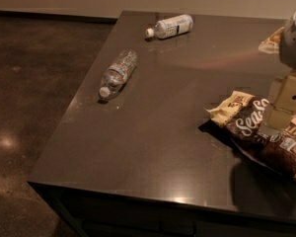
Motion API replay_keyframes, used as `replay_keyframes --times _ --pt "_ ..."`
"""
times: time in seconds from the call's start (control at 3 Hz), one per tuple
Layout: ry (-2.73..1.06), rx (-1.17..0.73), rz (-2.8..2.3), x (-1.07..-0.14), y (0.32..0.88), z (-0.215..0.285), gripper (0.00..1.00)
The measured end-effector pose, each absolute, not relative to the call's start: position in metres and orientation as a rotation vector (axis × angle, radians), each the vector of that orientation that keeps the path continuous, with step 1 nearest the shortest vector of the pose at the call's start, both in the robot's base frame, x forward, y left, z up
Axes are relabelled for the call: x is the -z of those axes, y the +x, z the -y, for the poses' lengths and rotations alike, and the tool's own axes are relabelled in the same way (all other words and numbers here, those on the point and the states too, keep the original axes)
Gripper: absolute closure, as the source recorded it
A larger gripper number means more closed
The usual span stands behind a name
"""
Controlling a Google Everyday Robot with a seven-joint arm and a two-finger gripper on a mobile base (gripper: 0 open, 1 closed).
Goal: Pick water bottle
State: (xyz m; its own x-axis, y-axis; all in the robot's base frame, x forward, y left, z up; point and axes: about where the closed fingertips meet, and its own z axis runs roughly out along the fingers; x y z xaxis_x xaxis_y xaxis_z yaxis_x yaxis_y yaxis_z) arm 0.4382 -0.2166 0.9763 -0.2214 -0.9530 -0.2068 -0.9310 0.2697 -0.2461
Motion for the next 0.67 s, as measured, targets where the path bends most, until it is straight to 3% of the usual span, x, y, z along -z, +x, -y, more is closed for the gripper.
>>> replay_keyframes --times 0.67 --pt "-1.717 0.07 -2.229 -0.9767 0.443 0.2141 0.0"
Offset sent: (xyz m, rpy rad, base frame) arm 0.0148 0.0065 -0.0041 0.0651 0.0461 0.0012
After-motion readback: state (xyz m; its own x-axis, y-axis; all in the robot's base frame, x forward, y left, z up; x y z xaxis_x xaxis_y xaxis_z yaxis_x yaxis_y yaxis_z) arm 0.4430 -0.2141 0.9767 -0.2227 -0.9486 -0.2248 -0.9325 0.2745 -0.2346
